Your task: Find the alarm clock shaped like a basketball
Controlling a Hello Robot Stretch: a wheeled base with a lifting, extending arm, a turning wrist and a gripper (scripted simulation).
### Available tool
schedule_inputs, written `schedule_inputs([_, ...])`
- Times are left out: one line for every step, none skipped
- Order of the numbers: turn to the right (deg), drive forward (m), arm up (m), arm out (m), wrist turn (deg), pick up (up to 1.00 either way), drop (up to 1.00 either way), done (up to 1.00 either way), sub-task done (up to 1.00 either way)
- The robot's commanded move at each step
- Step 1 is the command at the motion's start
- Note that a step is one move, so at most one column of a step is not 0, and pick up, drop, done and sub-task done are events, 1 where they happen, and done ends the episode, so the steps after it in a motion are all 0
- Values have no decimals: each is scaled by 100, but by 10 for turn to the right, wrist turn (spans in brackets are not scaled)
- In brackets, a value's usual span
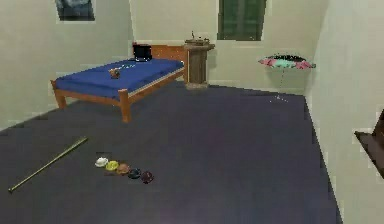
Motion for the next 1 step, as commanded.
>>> schedule_inputs([0, 100, 0, 0, 0, 0, 0, 0, 0])
